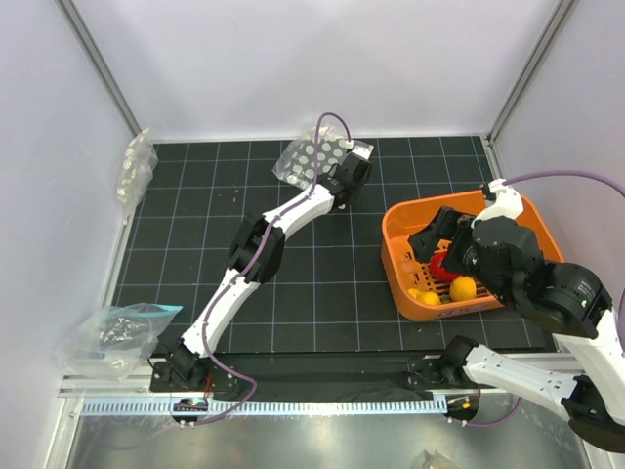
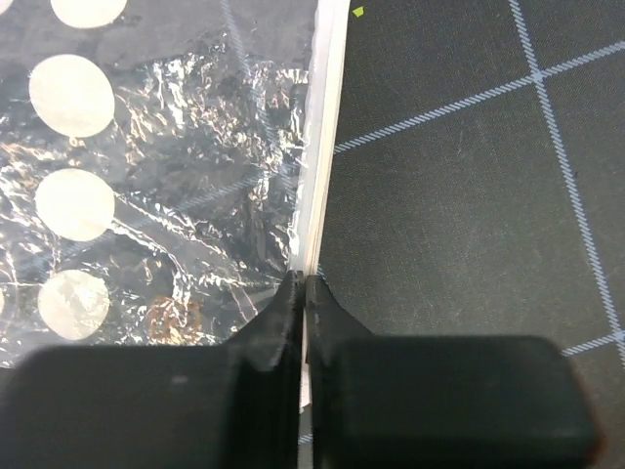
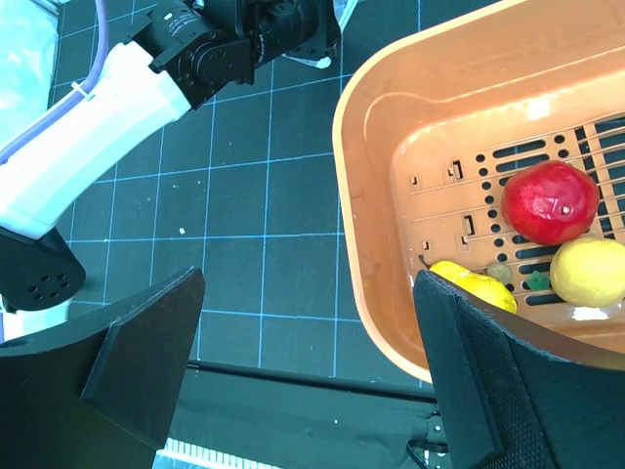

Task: Place the food in the zip-top bag and seal the zipper
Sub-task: Pick up the zipper food storage bag at the center of the board, then open the zipper of the food storage bag.

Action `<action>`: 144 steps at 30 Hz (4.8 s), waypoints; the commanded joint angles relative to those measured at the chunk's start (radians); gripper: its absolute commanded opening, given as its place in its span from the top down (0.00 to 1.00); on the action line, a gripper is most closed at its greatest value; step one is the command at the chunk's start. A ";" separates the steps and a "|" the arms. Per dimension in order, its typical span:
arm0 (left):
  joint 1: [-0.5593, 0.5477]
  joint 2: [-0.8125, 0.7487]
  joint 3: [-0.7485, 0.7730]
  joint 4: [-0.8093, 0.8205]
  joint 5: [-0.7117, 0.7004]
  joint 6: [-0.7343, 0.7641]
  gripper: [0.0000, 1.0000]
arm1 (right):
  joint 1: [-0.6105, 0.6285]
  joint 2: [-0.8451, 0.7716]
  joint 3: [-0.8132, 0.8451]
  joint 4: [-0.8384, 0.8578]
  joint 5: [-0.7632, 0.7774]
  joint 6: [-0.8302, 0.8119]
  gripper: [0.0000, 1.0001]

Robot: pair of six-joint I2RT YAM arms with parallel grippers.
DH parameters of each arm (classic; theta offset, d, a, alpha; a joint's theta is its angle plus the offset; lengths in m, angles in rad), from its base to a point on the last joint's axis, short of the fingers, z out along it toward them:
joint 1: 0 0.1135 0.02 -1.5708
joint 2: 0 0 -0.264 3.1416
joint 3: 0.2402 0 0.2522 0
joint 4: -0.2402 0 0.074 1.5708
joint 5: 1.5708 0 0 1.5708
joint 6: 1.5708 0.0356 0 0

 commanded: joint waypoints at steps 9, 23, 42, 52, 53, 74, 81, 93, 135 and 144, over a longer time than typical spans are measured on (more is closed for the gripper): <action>0.000 -0.182 -0.108 0.006 0.000 -0.010 1.00 | 0.005 0.005 -0.017 0.026 -0.001 0.000 0.05; -0.058 -0.697 -0.627 -0.006 -0.020 -0.150 1.00 | 0.005 -0.012 -0.095 0.088 -0.067 0.009 0.05; -0.092 -1.355 -1.131 0.010 -0.009 -0.414 1.00 | 0.003 0.289 -0.117 0.377 -0.259 0.226 0.28; -0.092 -1.467 -1.263 0.027 0.003 -0.495 1.00 | 0.005 0.520 0.013 0.500 -0.268 0.243 0.27; -0.092 -1.473 -1.269 0.029 0.001 -0.501 1.00 | 0.003 0.536 0.024 0.496 -0.263 0.241 0.27; -0.092 -1.571 -1.318 0.023 -0.037 -0.497 1.00 | -0.036 0.717 0.013 0.611 -0.262 0.301 0.29; -0.092 -1.595 -1.327 0.010 -0.052 -0.492 1.00 | -0.053 0.774 0.021 0.632 -0.273 0.304 0.34; -0.092 -1.596 -1.309 -0.033 -0.036 -0.460 1.00 | -0.061 0.832 0.131 0.631 -0.283 0.183 0.99; -0.084 -1.053 -0.705 -0.310 -0.092 -0.262 0.63 | -0.058 0.640 0.001 0.727 -0.306 0.080 0.99; -0.083 -0.984 -0.520 -0.505 -0.244 -0.129 1.00 | -0.066 0.642 -0.008 0.582 -0.188 0.132 0.99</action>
